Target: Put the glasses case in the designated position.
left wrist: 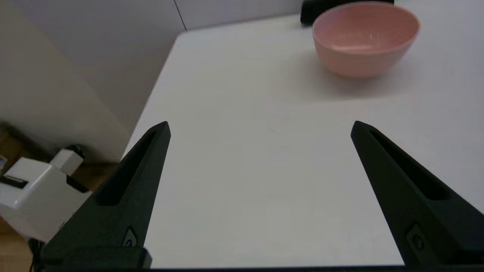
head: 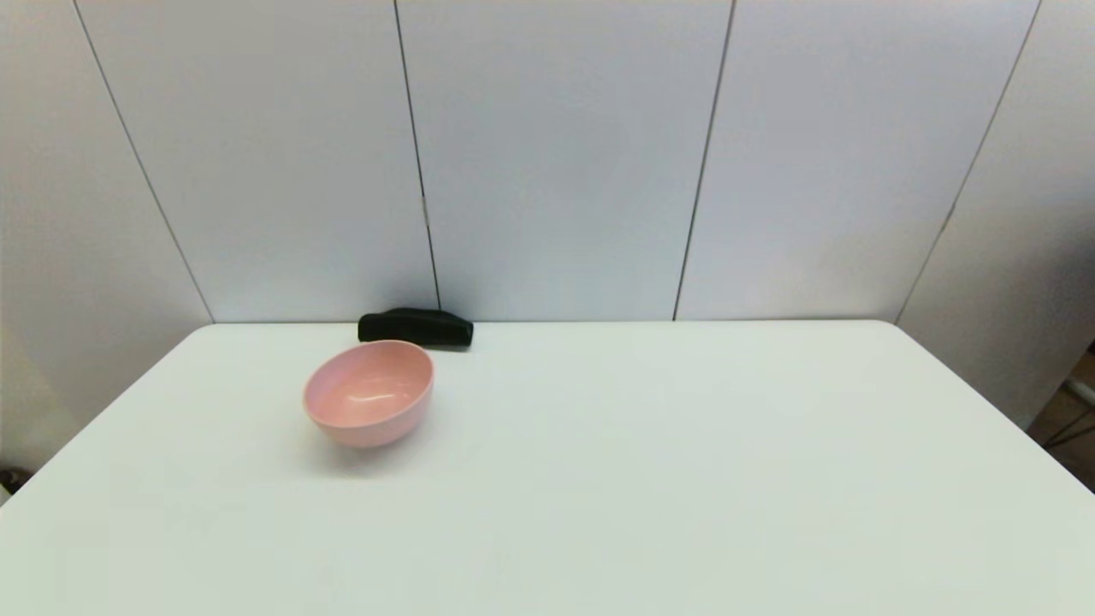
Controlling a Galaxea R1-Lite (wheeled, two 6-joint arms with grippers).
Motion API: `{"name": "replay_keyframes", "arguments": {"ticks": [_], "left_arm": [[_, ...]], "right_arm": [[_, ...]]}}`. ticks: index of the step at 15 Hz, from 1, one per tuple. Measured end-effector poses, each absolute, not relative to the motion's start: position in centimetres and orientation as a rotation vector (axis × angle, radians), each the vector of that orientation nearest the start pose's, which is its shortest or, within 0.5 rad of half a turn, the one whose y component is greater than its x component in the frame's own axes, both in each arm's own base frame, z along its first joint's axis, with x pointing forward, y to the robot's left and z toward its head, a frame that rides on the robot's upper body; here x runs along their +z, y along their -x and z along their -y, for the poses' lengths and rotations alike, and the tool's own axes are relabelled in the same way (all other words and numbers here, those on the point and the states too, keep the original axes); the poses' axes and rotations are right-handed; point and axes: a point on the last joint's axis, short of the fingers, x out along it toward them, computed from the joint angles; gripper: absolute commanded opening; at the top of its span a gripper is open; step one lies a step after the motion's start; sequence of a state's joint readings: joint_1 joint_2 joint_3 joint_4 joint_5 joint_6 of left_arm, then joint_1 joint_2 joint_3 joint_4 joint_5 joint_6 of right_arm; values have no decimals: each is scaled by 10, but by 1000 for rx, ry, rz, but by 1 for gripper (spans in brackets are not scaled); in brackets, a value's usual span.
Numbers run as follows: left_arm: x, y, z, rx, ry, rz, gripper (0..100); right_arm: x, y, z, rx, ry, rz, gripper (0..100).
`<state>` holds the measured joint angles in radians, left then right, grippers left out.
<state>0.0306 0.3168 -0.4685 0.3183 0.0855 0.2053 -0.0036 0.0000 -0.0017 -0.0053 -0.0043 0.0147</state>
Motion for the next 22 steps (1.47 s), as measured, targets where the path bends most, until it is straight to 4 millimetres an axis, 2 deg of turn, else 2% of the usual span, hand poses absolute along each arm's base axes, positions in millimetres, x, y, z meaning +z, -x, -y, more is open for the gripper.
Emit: {"name": "replay_keyframes", "arguments": {"ticks": [4, 7, 11, 16, 22], "left_arm": [[165, 30, -1, 130, -189, 26, 100], [148, 30, -1, 126, -153, 144, 100], [125, 34, -1, 111, -132, 199, 100], [97, 26, -2, 102, -84, 183, 100], [75, 24, 0, 8, -6, -21, 100]], "right_arm": [[76, 23, 0, -8, -14, 7, 100], [77, 23, 0, -8, -15, 8, 100], [76, 23, 0, -8, -14, 7, 100], [77, 23, 0, -8, -15, 8, 100], [77, 23, 0, -9, -15, 8, 100]]}}
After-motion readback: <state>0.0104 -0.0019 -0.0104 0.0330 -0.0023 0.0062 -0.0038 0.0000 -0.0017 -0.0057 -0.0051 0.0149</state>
